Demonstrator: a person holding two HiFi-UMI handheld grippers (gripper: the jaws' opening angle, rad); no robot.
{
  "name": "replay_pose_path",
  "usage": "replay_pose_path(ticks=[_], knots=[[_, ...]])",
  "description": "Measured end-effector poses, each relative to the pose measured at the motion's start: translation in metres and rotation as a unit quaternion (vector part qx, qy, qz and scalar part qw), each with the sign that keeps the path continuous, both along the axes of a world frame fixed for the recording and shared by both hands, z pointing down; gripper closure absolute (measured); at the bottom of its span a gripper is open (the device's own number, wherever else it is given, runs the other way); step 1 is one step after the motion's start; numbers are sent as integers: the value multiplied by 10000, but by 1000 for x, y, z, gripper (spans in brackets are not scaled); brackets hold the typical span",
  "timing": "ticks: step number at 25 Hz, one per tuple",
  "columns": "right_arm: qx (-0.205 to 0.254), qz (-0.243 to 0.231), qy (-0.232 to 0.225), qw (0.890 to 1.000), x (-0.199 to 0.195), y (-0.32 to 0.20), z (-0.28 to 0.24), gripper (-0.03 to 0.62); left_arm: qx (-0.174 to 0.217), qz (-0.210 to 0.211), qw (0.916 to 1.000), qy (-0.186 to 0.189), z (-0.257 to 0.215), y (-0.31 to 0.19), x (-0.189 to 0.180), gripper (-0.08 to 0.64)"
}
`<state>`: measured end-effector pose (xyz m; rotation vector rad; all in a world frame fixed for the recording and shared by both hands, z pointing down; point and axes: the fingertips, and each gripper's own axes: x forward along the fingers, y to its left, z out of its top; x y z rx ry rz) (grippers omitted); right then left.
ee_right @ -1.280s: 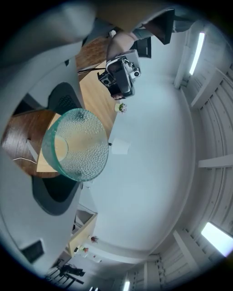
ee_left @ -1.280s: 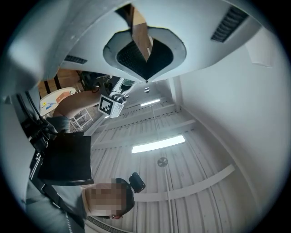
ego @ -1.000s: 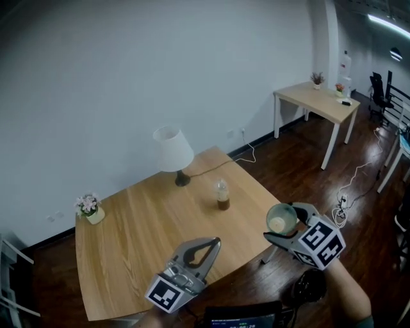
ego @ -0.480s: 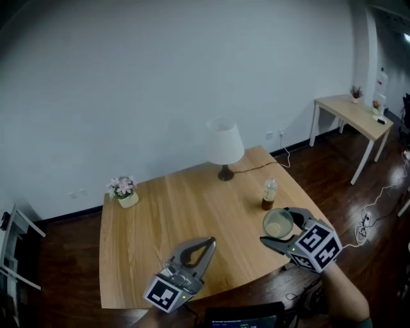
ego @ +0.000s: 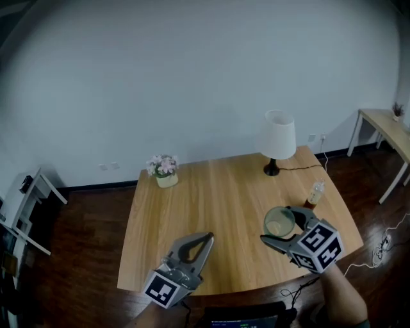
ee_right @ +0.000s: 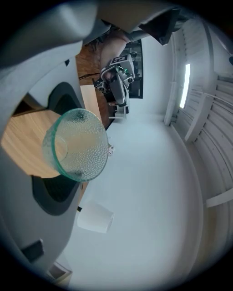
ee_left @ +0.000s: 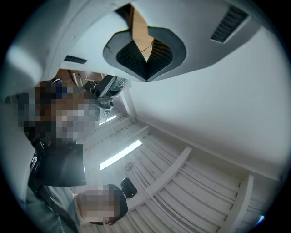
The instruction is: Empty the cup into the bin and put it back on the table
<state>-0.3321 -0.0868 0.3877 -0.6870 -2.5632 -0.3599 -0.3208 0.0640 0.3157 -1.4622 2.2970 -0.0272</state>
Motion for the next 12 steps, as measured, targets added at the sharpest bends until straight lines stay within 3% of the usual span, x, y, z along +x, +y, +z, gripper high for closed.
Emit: replay_pose_path(ticks=[12], knots=[[-278, -1106, 261, 9931, -37, 65, 23, 204, 75, -1236, 9901, 666, 21, 47, -24, 569]])
